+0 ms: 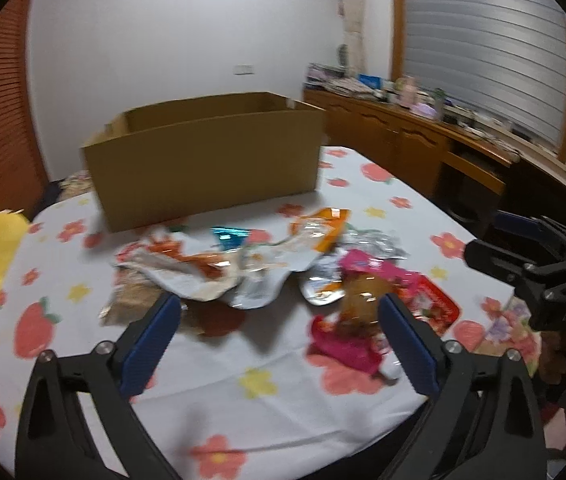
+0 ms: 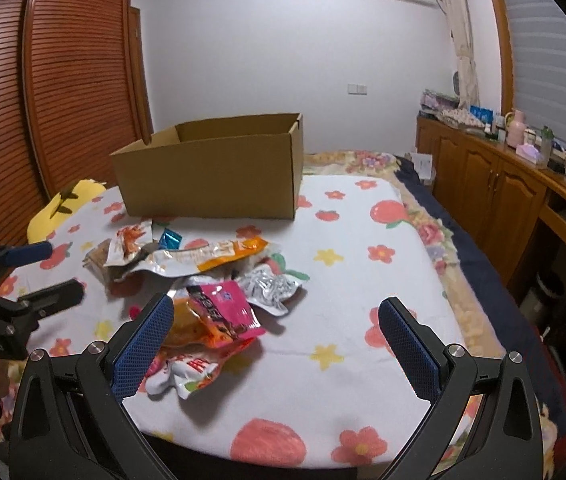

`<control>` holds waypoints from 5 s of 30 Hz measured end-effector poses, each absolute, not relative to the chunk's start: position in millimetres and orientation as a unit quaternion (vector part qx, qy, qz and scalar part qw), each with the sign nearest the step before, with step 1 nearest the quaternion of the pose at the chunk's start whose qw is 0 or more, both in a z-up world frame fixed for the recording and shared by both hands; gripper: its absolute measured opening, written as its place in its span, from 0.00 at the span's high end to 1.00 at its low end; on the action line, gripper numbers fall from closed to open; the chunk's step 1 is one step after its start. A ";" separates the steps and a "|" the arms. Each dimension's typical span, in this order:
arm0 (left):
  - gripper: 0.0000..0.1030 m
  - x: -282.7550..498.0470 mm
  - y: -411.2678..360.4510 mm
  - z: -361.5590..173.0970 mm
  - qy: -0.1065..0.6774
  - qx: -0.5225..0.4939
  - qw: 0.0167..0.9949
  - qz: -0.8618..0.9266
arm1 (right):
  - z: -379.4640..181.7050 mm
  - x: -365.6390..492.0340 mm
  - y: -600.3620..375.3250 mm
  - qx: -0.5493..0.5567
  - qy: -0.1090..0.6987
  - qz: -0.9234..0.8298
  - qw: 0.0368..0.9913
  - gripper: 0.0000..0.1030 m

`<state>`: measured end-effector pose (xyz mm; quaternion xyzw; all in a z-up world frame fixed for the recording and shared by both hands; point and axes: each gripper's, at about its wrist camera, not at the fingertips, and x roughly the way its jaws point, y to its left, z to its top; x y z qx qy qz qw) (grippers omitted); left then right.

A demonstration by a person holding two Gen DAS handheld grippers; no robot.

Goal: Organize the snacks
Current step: 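Grasp the pink-wrapped egg snack with the left tool while the right tool grasps the white packet, then carry both snacks over the box and open both tools to drop them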

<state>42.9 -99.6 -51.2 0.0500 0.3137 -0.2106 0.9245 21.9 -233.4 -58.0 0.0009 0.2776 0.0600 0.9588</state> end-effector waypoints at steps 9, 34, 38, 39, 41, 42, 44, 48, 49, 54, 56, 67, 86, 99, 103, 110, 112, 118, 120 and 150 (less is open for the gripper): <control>0.39 70.4 -138.9 -69.3 0.381 0.071 0.874 -0.293 | -60.9 20.8 -239.8 0.005 0.291 0.074 0.954 0.03; 0.65 77.2 -159.0 -89.5 0.416 0.107 0.836 -0.340 | -83.2 28.4 -237.6 0.016 0.335 0.107 0.936 0.09; 0.65 79.0 -156.8 -89.8 0.416 0.099 0.837 -0.340 | -96.2 25.7 -228.5 0.004 0.350 0.119 0.929 0.10; 0.65 79.4 -156.0 -89.9 0.417 0.097 0.838 -0.339 | -97.8 24.1 -227.4 0.003 0.352 0.121 0.928 0.10; 0.65 79.0 -154.7 -89.0 0.414 0.096 0.841 -0.336 | -99.1 21.1 -227.7 0.002 0.355 0.126 0.926 0.10; 0.65 78.8 -153.5 -89.2 0.412 0.096 0.842 -0.334 | -99.5 19.5 -228.0 0.001 0.357 0.129 0.925 0.10; 0.65 77.3 -154.2 -88.0 0.408 0.098 0.845 -0.332 | -102.1 17.2 -226.4 -0.002 0.366 0.142 0.920 0.10; 0.66 75.1 -151.8 -86.6 0.400 0.095 0.851 -0.327 | -113.2 16.3 -219.3 -0.015 0.379 0.143 0.914 0.10; 0.66 74.7 -150.8 -85.8 0.398 0.094 0.853 -0.326 | -116.9 17.3 -217.9 -0.016 0.382 0.140 0.913 0.11; 0.66 73.3 -141.9 -80.7 0.389 0.078 0.861 -0.319 | -121.6 18.9 -214.6 -0.024 0.383 0.136 0.914 0.21; 0.66 73.7 -137.8 -78.8 0.386 0.071 0.865 -0.313 | -120.5 20.6 -214.7 -0.022 0.381 0.136 0.914 0.27; 0.66 68.9 -117.6 -66.8 0.369 0.048 0.879 -0.297 | -118.2 23.5 -209.9 -0.019 0.371 0.149 0.916 0.67; 0.66 46.5 -104.8 -51.0 0.336 0.038 0.893 -0.298 | -105.7 18.9 -224.9 0.014 0.331 0.152 0.931 0.73; 0.66 55.3 -58.4 -10.6 0.276 0.004 0.924 -0.265 | -66.1 31.4 -213.0 -0.015 0.289 0.170 0.942 0.72; 0.66 63.5 -44.1 -2.2 0.258 -0.001 0.933 -0.252 | -54.4 42.5 -208.3 -0.019 0.271 0.179 0.945 0.72; 0.66 91.3 -24.1 13.3 0.239 0.004 0.944 -0.229 | -36.9 65.5 -197.8 -0.031 0.248 0.190 0.950 0.72; 0.66 103.3 -20.8 18.3 0.236 0.004 0.946 -0.224 | -29.8 75.6 -193.3 -0.039 0.237 0.190 0.952 0.72; 0.66 145.8 -8.2 29.2 0.232 -0.002 0.951 -0.204 | -10.0 110.9 -182.8 -0.055 0.213 0.190 0.957 0.72; 0.66 159.3 -2.7 30.8 0.233 -0.009 0.952 -0.199 | -5.0 124.3 -180.6 -0.055 0.208 0.191 0.958 0.72; 0.77 284.6 -9.3 17.0 0.273 0.005 0.944 -0.184 | -15.9 267.9 -158.2 -0.057 0.254 0.197 0.945 0.72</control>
